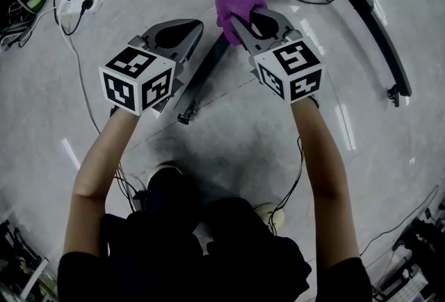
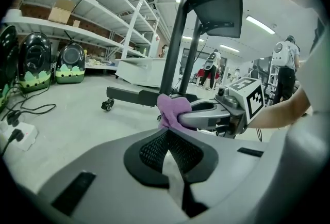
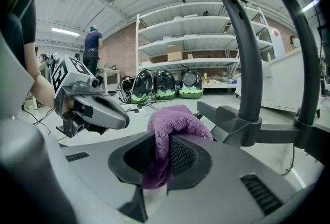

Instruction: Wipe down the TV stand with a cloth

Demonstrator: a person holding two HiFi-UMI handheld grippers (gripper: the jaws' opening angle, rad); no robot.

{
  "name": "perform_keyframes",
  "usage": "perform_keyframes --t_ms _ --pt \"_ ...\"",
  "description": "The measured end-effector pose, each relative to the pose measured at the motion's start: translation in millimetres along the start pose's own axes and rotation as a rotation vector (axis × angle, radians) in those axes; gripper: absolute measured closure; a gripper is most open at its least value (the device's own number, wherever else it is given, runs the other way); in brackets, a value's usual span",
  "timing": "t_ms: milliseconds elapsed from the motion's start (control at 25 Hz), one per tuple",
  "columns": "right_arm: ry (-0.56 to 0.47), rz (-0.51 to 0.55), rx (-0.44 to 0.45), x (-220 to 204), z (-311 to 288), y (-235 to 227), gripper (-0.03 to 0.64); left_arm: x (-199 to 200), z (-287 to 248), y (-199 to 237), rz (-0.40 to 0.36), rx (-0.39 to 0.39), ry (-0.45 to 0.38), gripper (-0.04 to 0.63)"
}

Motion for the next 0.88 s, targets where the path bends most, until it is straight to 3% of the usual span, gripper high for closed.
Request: perform_keyframes --t_ms 480,880 --pt "0.082 0.142 -0.108 15 -13 -42 0.543 33 -45 -7 -0.096 -0.052 0.019 0.589" --pt "0.036 0.102 -0.181 24 -9 -69 0.543 45 -64 -16 -0.147 -0.073 0.04 0.589"
Point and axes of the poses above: the fingertips, and each gripper's own axes: z backward along the fingers, y to its left, x out of its top, the point moved 7 cm from there along z, backward along the fingers
